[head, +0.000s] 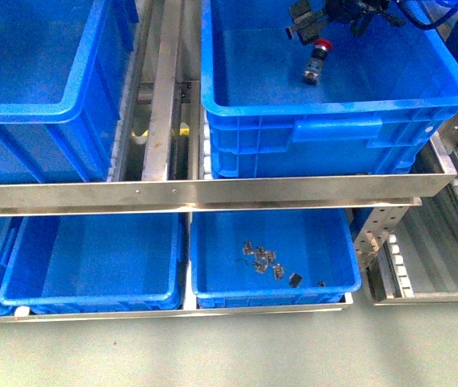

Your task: Pick red and yellow buttons and place in box

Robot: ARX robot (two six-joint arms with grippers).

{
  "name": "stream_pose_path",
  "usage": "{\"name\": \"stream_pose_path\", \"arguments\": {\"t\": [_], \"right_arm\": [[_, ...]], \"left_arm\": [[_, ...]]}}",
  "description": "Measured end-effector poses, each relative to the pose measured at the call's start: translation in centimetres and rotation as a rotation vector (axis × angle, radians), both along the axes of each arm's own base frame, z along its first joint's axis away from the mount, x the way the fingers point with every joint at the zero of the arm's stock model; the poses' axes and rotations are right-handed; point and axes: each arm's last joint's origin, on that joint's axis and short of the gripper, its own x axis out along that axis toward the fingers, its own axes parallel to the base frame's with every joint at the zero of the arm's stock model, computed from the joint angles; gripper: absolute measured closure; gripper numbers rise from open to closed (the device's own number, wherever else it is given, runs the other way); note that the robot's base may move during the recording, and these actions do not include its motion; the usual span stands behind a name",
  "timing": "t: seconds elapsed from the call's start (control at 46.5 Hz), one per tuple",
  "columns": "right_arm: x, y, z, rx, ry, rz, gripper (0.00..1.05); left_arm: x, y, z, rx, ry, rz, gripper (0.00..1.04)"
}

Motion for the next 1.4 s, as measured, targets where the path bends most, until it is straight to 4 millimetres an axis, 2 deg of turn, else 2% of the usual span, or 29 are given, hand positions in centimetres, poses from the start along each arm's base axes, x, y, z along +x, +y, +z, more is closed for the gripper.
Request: {"name": "stream_pose_path", "arguments": {"t": [0.022, 0.043, 0.065, 0.086, 0.108, 0.215, 0.258, 0.301, 0.387, 0.452, 0.538, 0.602, 0.624, 0.667, 0.731, 0.817, 0.903, 0.968, 1.161, 1.247, 1.29, 1.398], "right_arm": [[0.0, 0.0, 0.1, 0.001, -0.005, 0.001, 0.32], [0.0, 0.1, 0.2, 0.004, -0.014, 0.006, 0.24], [0.0, 0.1, 0.2, 0.004, -0.014, 0.006, 0.24], [0.0, 0.1, 0.3, 0.008, -0.017, 0.012, 0.16], [0.0, 0.1, 0.3, 0.008, -0.017, 0.012, 0.16], [0.1, -0.1, 0.4, 0.020, -0.026, 0.021, 0.01], [0.2, -0.2, 0.4, 0.022, -0.030, 0.023, 0.00], [0.2, -0.5, 1.0, 0.024, -0.048, 0.042, 0.09], [-0.1, -0.8, 2.5, 0.051, -0.110, 0.081, 0.07], [-1.2, -1.3, 4.2, 0.066, -0.164, 0.111, 0.07], [-5.0, -2.6, 8.2, 0.101, -0.245, 0.139, 0.07], [-10.7, -4.2, 12.2, 0.150, -0.294, 0.157, 0.07], [-12.9, -4.9, 12.7, 0.172, -0.282, 0.157, 0.07], [-17.3, -6.2, 12.8, 0.218, -0.234, 0.133, 0.07], [-23.3, -8.2, 10.7, 0.260, -0.139, 0.076, 0.07], [-29.8, -10.4, 8.0, 0.318, -0.015, -0.042, 0.07], [-34.4, -11.7, 8.1, 0.362, -0.030, -0.108, 0.07], [-36.4, -12.2, 9.0, 0.372, -0.076, -0.193, 0.07], [-36.8, -12.2, 9.1, 0.405, -0.087, -0.207, 0.07], [-37.2, -12.0, 8.3, 0.440, -0.227, -0.173, 0.20], [-38.0, -12.0, 7.7, 0.453, -0.318, -0.153, 0.29], [-39.4, -12.0, 7.3, 0.462, -0.391, -0.136, 0.44]], "left_arm": [[0.0, 0.0, 0.0, 0.000, 0.000, 0.000, 1.03], [0.0, 0.0, 0.0, 0.000, 0.000, 0.000, 1.03], [0.0, 0.0, 0.0, 0.000, 0.000, 0.000, 1.03], [0.0, 0.0, 0.0, 0.000, 0.000, 0.000, 1.03], [0.0, 0.0, 0.0, 0.000, 0.000, 0.000, 1.03], [0.0, 0.0, 0.0, 0.000, 0.000, 0.000, 1.03], [0.0, 0.0, 0.0, 0.000, 0.000, 0.000, 1.03], [0.0, 0.0, 0.0, 0.000, 0.000, 0.000, 1.03], [0.0, 0.0, 0.0, 0.000, 0.000, 0.000, 1.03], [0.0, 0.0, 0.0, 0.000, 0.000, 0.000, 1.03], [0.0, 0.0, 0.0, 0.000, 0.000, 0.000, 1.03], [0.0, 0.0, 0.0, 0.000, 0.000, 0.000, 1.03], [0.0, 0.0, 0.0, 0.000, 0.000, 0.000, 1.03], [0.0, 0.0, 0.0, 0.000, 0.000, 0.000, 1.03], [0.0, 0.0, 0.0, 0.000, 0.000, 0.000, 1.03], [0.0, 0.0, 0.0, 0.000, 0.000, 0.000, 1.03], [0.0, 0.0, 0.0, 0.000, 0.000, 0.000, 1.03], [0.0, 0.0, 0.0, 0.000, 0.000, 0.000, 1.03], [0.0, 0.0, 0.0, 0.000, 0.000, 0.000, 1.03], [0.0, 0.0, 0.0, 0.000, 0.000, 0.000, 1.03], [0.0, 0.0, 0.0, 0.000, 0.000, 0.000, 1.03], [0.0, 0.0, 0.0, 0.000, 0.000, 0.000, 1.03]]}}
